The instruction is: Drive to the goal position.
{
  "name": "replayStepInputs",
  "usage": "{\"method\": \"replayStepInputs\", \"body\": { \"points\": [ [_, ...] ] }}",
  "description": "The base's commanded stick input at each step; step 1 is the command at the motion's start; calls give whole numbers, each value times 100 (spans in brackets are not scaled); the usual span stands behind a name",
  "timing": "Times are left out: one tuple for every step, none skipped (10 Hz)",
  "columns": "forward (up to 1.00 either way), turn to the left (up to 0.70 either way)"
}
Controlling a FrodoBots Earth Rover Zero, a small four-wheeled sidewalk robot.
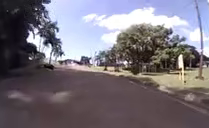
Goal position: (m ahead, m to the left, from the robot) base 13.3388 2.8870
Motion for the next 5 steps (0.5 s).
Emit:
{"method": "replayStepInputs", "body": {
  "points": [
    [70,0],
    [70,0],
    [70,0],
    [70,0],
    [70,0]
  ]
}}
